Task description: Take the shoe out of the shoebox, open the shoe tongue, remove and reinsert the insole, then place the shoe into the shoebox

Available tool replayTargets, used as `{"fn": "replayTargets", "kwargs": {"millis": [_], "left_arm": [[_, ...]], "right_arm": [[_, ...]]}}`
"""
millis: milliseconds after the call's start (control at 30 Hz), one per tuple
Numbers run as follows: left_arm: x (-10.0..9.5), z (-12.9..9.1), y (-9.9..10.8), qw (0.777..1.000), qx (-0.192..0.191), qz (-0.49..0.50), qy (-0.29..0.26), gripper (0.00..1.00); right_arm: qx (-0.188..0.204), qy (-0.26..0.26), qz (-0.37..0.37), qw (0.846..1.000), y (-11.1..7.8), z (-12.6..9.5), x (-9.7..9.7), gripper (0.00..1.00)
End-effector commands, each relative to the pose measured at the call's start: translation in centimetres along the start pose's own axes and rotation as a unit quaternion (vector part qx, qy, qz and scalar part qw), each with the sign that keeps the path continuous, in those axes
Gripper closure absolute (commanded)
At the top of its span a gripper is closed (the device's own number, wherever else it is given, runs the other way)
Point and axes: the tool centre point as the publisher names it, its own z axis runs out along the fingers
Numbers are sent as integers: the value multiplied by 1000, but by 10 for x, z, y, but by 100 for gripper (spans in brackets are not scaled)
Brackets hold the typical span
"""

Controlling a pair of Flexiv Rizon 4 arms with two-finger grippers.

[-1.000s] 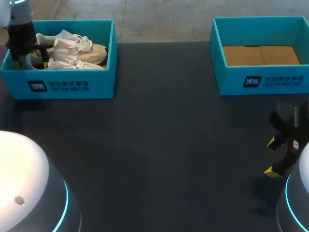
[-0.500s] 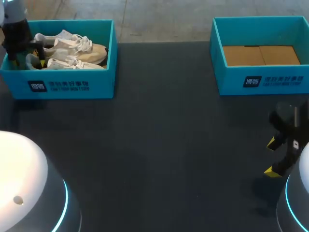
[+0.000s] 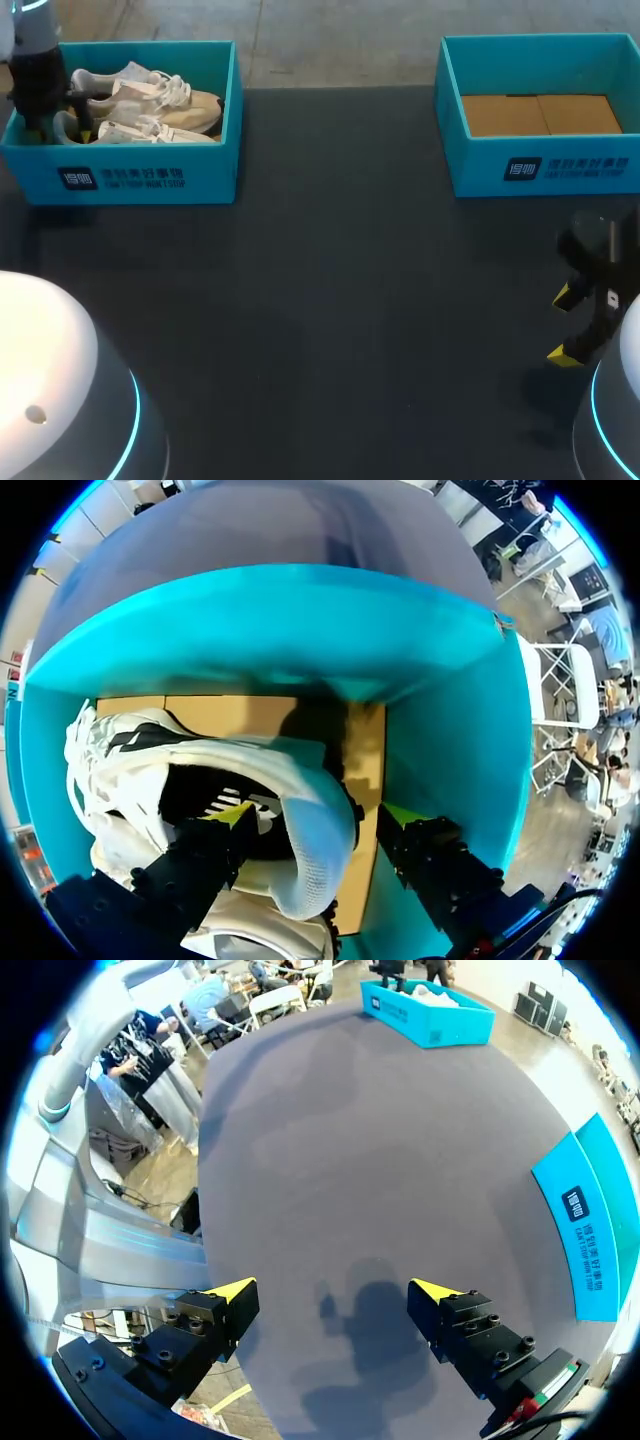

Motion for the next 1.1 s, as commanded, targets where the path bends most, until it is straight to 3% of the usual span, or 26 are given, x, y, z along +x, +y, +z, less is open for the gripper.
{"fn": "replayTargets", "kwargs": {"millis": [33,267,400,567,700,733,1100], "left_arm": [[-2,5,-2,1000,-4,8,7,22],[-6,12,-6,1000,-7,14,18,26],[-7,16,-3,1000,-3,13,22,47],[-6,20,-2,1000,1,14,28,59],[-6,21,-2,999,4,19,31,86],[-6,21,-3,999,4,20,31,100],[-6,3,-5,999,-12,31,19,100]], "right_arm": [[-1,-3,0,1000,-1,1,2,0],[-1,-3,0,1000,-1,1,2,0],[-1,-3,0,1000,-1,1,2,0],[-1,-3,0,1000,-1,1,2,0],[-1,-3,0,1000,-1,1,2,0],[-1,-3,0,1000,-1,1,2,0],[-1,-3,0,1000,-1,1,2,0]]}}
